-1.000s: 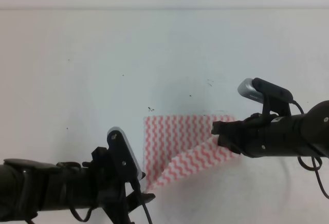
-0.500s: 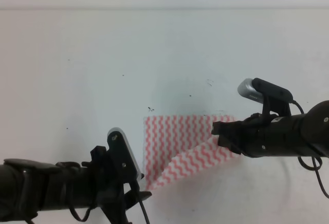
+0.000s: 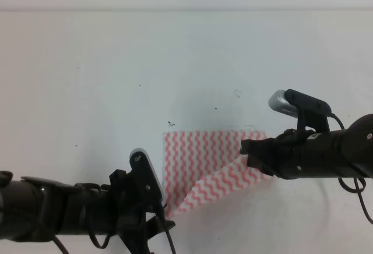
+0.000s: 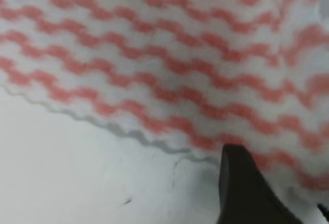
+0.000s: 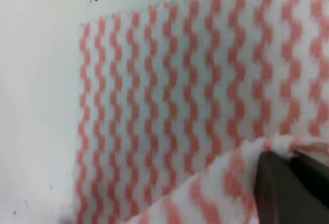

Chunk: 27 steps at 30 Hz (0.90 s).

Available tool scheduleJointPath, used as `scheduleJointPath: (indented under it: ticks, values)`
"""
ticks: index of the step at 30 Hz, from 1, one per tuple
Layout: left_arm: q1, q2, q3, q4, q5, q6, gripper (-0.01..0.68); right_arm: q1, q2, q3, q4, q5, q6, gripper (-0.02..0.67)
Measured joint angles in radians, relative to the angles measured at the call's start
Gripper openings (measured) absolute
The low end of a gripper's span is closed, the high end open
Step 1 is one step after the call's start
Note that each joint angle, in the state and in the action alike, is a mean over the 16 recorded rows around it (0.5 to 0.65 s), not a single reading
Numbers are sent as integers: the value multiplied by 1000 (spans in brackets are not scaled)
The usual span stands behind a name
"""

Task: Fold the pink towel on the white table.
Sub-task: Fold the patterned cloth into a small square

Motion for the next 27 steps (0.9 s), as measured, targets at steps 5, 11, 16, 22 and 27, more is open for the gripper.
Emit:
scheduleJointPath:
  ticks: [5,11,16,22,27]
  values:
    - [0,14,-5,5,-5,-2,241,0,1,0,-4,2,0,-17]
    - [0,14,-6,10,-7,-9,146,0,1,0,-5,1,0,-17]
    - [0,10,-10,15,2,-21,66,0,1,0,-5,0,1,-18]
    - [0,-7,-36,15,8,-42,8,0,0,0,-6,-9,1,-21]
    - [0,-17,-74,5,-4,-72,-3,0,-1,0,-5,-19,3,-21]
